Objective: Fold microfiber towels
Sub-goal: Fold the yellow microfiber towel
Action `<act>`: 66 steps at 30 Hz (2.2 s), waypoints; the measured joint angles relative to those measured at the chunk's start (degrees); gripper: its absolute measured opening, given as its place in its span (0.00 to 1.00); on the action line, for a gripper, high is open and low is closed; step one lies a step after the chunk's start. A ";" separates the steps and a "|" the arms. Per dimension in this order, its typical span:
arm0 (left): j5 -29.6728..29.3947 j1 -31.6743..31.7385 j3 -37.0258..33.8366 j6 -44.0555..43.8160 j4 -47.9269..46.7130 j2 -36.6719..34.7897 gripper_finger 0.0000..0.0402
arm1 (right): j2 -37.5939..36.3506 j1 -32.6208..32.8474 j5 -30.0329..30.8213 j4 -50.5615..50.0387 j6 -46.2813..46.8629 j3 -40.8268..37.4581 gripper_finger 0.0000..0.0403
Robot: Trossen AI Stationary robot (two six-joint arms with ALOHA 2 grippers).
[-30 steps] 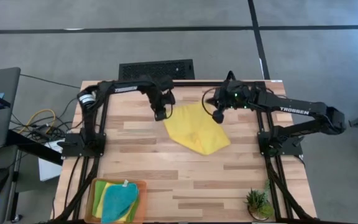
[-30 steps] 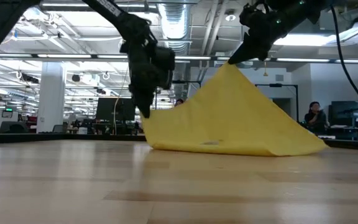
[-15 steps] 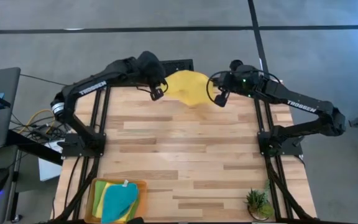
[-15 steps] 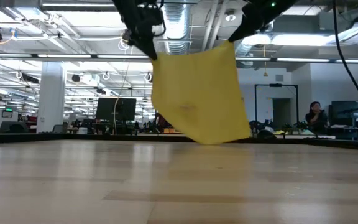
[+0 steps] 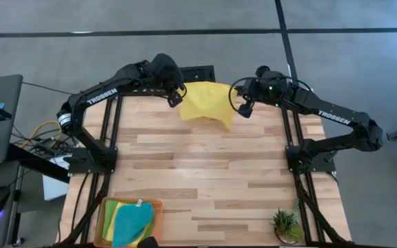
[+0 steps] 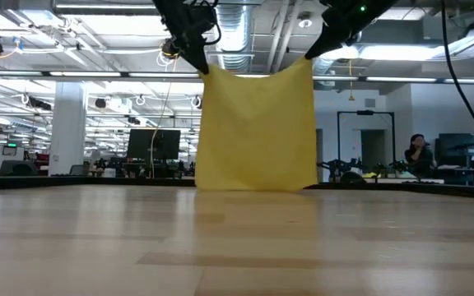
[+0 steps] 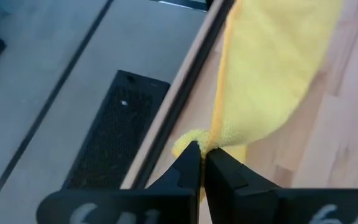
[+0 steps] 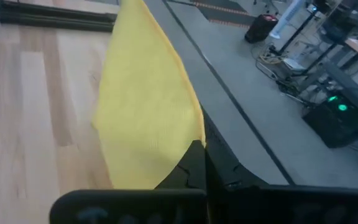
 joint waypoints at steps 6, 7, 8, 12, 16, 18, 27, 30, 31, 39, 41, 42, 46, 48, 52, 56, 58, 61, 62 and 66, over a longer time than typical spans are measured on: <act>-4.13 1.28 0.00 2.72 4.34 0.00 0.00 | 0.00 -3.91 2.82 1.64 -1.11 0.00 0.01; -4.55 1.52 0.00 2.94 5.70 0.00 0.00 | 0.00 -4.61 2.78 2.18 -1.62 0.00 0.01; -4.69 1.80 0.00 3.24 6.82 0.00 0.00 | 0.00 -5.11 2.74 2.59 -2.37 0.00 0.01; -4.62 1.84 0.00 4.43 7.72 0.00 0.00 | 0.00 -4.98 2.67 2.98 -3.16 0.00 0.01; -2.75 -0.31 0.02 4.45 1.74 0.00 0.00 | 0.00 -1.61 2.48 -1.13 -3.06 0.00 0.01; -1.50 -1.86 0.02 2.92 -1.99 0.00 0.00 | 0.00 0.77 2.26 -5.07 -1.27 0.00 0.01; 2.24 -10.10 0.02 -4.23 -14.89 0.00 0.00 | 0.00 11.76 1.31 -20.28 10.29 -1.86 0.01; 7.23 -12.54 -0.09 -7.11 -16.03 0.00 0.00 | 0.00 14.16 -0.38 -24.05 13.41 -1.92 0.01; 8.24 -13.52 -0.72 -7.84 -15.98 -0.07 0.00 | 0.00 14.88 -0.94 -24.85 14.44 -1.92 0.01; 10.76 -19.35 -9.95 -13.75 -16.81 0.09 0.00 | -0.02 19.12 -5.02 -24.53 17.31 -3.90 0.01; 12.16 -20.35 -12.48 -15.32 -15.16 0.04 0.00 | 0.00 19.65 -7.37 -22.53 17.33 -6.35 0.01; 13.13 -20.81 -13.72 -15.81 -14.22 0.04 0.00 | 0.02 19.73 -8.43 -22.07 17.35 -7.42 0.01; 16.97 -22.72 -18.04 -18.22 -10.68 0.06 0.00 | 0.02 20.11 -12.43 -20.02 18.79 -11.30 0.01; 18.60 -23.59 -19.87 -19.34 -9.05 0.07 0.00 | 0.02 20.63 -14.29 -19.02 20.01 -12.65 0.01; 20.17 -24.98 -22.17 -19.74 -4.68 0.04 0.00 | 0.03 22.75 -14.87 -18.60 21.79 -15.48 0.01; 19.99 -24.85 -23.88 -19.38 -0.65 0.04 0.00 | 1.17 23.24 -13.95 -14.66 23.07 -19.04 0.01; 17.64 -24.02 -24.16 -18.99 -0.03 -0.03 0.00 | 1.84 22.31 -13.12 -13.29 23.89 -19.92 0.01; 13.16 -22.43 -24.24 -18.89 0.94 0.00 0.00 | 3.15 20.60 -10.44 -12.45 24.92 -21.36 0.01; 12.39 -21.78 -24.11 -18.77 0.87 -0.01 0.00 | 3.89 20.08 -9.78 -11.52 24.91 -21.63 0.01; 10.61 -19.37 -24.17 -18.23 2.65 0.24 0.00 | 6.66 18.15 -7.59 -9.08 24.24 -22.55 0.01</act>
